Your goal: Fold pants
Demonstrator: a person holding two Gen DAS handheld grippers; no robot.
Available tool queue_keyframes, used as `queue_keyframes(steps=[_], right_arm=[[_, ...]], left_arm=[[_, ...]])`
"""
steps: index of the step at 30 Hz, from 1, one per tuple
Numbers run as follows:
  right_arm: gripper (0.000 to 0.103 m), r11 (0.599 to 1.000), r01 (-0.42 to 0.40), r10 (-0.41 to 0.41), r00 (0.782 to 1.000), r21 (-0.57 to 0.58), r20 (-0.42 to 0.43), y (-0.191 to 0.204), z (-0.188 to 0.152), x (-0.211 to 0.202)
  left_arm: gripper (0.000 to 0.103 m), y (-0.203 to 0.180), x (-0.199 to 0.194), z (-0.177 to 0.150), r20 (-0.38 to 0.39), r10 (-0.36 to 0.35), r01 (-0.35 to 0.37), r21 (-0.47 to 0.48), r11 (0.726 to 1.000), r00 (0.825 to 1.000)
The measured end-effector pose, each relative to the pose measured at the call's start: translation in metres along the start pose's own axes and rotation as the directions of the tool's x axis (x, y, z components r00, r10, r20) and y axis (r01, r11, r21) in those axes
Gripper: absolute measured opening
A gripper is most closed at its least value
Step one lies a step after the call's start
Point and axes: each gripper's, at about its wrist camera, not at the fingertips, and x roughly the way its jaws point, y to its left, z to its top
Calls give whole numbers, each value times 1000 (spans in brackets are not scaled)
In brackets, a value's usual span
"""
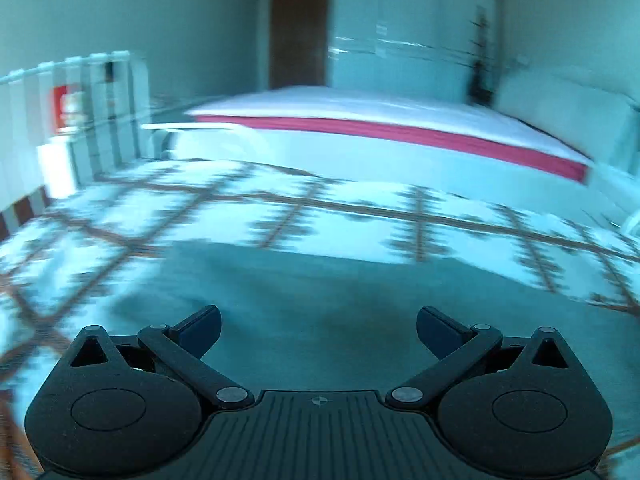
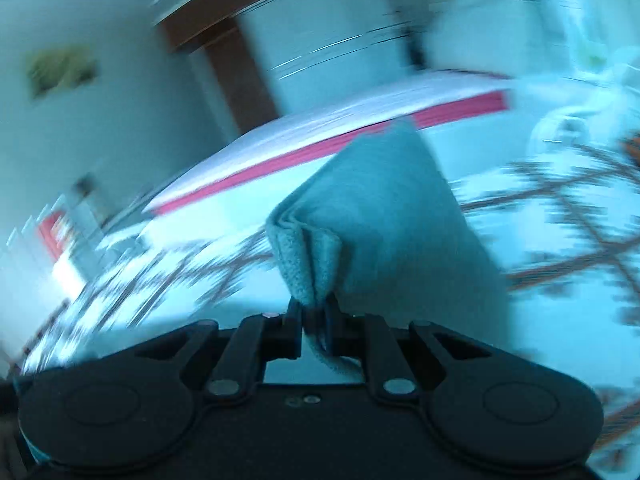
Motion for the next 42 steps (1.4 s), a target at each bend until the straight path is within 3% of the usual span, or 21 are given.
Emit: queue_keyframes(steps=[2,3,4,5,6,8,11,13,15,16,17,18,22,25,27,28,32,39,42], right_arm=[[10,989,-133,128,989,-62,-74,46,-21,32],[22,978,-180,164,976,-109,-142,69,-35,49],[28,968,-178,132,961,-176,-242,91,-51,67],[25,957,-160,82,949,-243,-304,107,-66,78],[19,944,-169,79,949,-283,-306,115,-76,80],[23,930,-203,108,947,-306,-302,121,-82,76],[24,942,-151,70,963,-300,-262,115,-80,68],[24,969,-91,39,974,-229,-224,92,-70,60],[24,988,-38,9,983,-151,-183,67,-67,43],[25,992,-1,-19,987,-126,-158,53,-65,37],[26,994,35,-49,990,-103,-135,42,-63,28],[28,995,69,-78,991,-76,-111,29,-61,19],[28,979,169,-160,983,113,-85,-26,-60,-14],[28,958,122,-101,991,261,-91,-61,-65,-36],[28,936,69,-37,994,345,-98,-78,-72,-42],[28,925,43,-4,994,377,-105,-84,-75,-41],[28,856,-37,123,984,516,-133,-104,-89,-28],[29,736,-45,198,969,675,-151,-113,-101,-1],[28,721,-18,166,975,693,-147,-113,-103,2]], left_arm=[[103,27,4,-7,-54,27,-31,-75,997,998],[103,33,5,-9,-78,17,-26,-107,994,997],[103,37,3,-13,-83,1,-11,-114,993,997],[103,38,2,-16,-86,-8,-1,-101,995,996],[103,36,2,-18,-88,-21,13,-85,996,996],[103,36,0,-21,-98,-68,59,-90,994,993],[103,27,2,-21,-113,-179,165,-119,979,977],[103,10,6,-24,-127,-251,239,-105,965,960],[102,-11,9,-29,-159,-330,316,-106,943,931],[97,-21,11,-31,-179,-371,355,-119,927,911],[82,-31,13,-34,-200,-402,383,-126,915,894],[72,-41,16,-36,-223,-422,403,-126,907,879],[71,-70,30,-47,-305,-411,391,-128,911,859],[66,-77,35,-47,-306,-441,408,-170,897,844],[38,-78,40,-48,-304,-484,435,-217,874,820],[37,-78,41,-49,-306,-503,444,-246,862,808],[34,-78,42,-51,-287,-512,438,-284,853,810],[33,-76,44,-52,-285,-518,436,-305,847,807],[33,-74,45,-53,-285,-521,440,-303,845,805]])
